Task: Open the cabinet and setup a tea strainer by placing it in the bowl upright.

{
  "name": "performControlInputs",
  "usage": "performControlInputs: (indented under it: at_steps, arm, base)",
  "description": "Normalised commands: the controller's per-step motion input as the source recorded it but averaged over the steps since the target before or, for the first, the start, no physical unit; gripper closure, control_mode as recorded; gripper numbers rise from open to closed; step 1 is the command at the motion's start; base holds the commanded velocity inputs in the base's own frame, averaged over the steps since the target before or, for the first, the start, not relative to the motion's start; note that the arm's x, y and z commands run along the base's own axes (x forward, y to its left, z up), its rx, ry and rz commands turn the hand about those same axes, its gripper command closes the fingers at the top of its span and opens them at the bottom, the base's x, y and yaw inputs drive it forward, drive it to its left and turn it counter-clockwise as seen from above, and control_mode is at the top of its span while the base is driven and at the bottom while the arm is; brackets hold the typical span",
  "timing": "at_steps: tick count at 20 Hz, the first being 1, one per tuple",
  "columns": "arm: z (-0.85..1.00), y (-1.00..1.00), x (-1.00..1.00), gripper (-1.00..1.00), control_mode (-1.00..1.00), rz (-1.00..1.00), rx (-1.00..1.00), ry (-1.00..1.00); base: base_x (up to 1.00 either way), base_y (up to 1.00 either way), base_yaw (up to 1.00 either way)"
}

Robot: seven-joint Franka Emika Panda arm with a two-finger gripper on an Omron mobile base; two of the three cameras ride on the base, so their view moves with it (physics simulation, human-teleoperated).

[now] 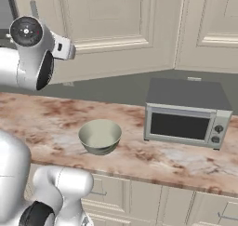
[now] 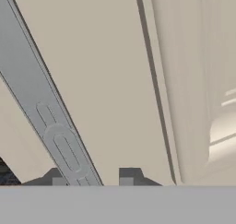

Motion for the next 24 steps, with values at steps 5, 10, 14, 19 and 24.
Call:
performControlInputs:
  at_steps: [5, 10, 14, 19, 24]
  arm:
    - [0.45, -0.86, -0.89, 1.00, -1.00, 0.22, 0.17, -0.03]
    - [0.38, -0.94, -0.58, 1.00, -1.00, 0.18, 0.12, 0.00]
    - [0.15, -0.90, -0.44, 1.00, -1.00, 0.08, 0.06, 0.00]
    - [0.00, -0.61, -0.22, 1.00, -1.00, 0.00, 0.00, 0.02]
    - [0.00, -0.22, -0.29, -1.00, -1.00, 0.00, 0.00, 0.00]
  base:
    - [0.00, 0.00, 0.00]
    - [0.00, 0.00, 0.00]
    - [0.00, 0.00, 0.00]
    - [0.00, 0.00, 0.00]
    - [0.00, 0.00, 0.00]
